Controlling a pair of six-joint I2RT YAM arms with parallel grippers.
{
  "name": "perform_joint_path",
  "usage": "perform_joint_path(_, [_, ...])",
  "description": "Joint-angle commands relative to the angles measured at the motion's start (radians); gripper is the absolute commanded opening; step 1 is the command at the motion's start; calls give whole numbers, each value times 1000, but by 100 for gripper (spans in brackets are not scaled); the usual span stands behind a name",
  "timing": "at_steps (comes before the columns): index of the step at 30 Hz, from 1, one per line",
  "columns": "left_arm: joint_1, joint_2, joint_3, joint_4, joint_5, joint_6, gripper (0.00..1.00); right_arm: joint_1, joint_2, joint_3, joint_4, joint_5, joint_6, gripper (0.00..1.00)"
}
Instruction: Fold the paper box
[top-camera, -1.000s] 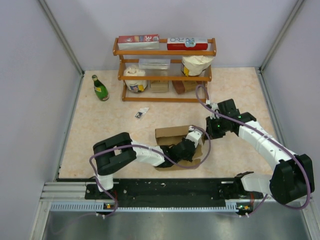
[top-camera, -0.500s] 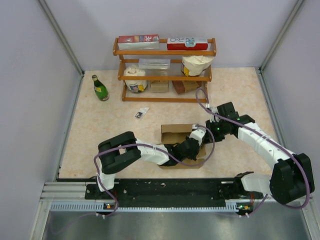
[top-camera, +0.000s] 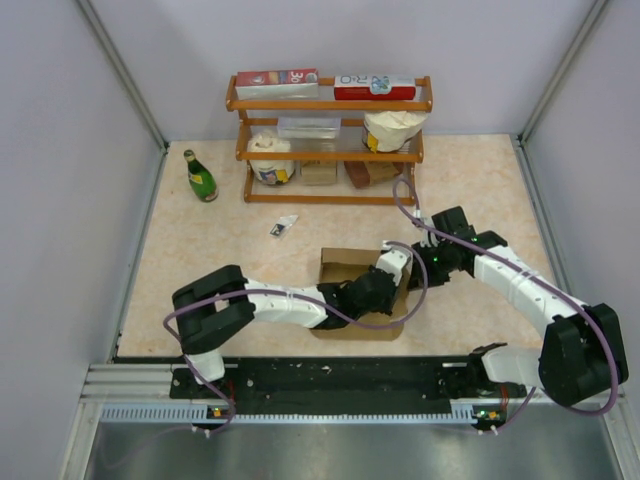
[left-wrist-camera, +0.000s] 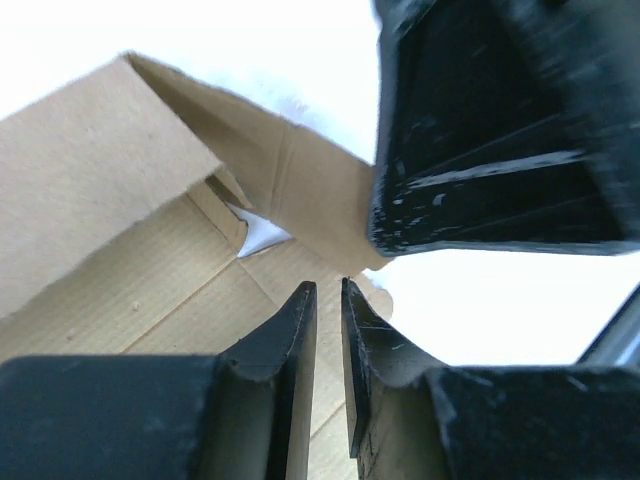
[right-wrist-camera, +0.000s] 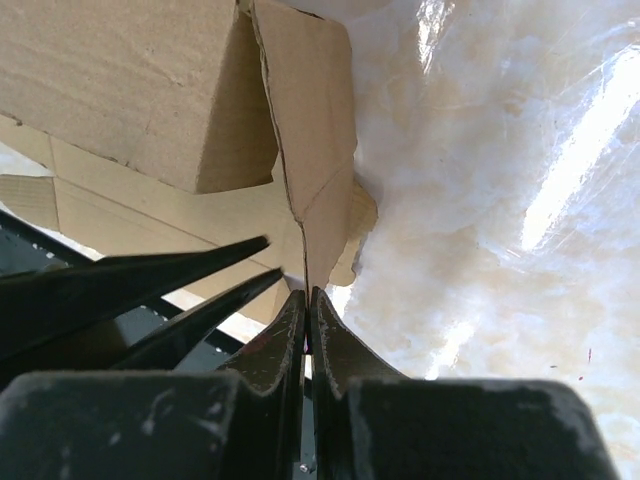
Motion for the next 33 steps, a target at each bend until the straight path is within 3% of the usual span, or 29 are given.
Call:
perform_joint_path(1, [-4, -123, -28, 17, 35, 22, 21, 12, 6, -3, 17, 28, 19, 0])
perform_joint_path(11, [-4, -310, -81, 2, 155, 44, 22, 12, 3, -3, 17, 39, 15, 0])
perform_joint_path(16, [15, -459, -84, -9, 118, 101, 24, 13, -1, -1, 18, 39, 13, 0])
perform_joint_path(20, [111, -523, -63, -44, 151, 131, 25, 12, -3, -4, 17, 38, 8, 0])
perform_joint_path(27, [315, -480, -71, -119, 216, 151, 23, 12, -4, 6, 20, 30, 4, 0])
perform_joint_path(33, [372, -442, -101, -135, 248, 167, 21, 12, -9, 17, 23, 19, 4, 0])
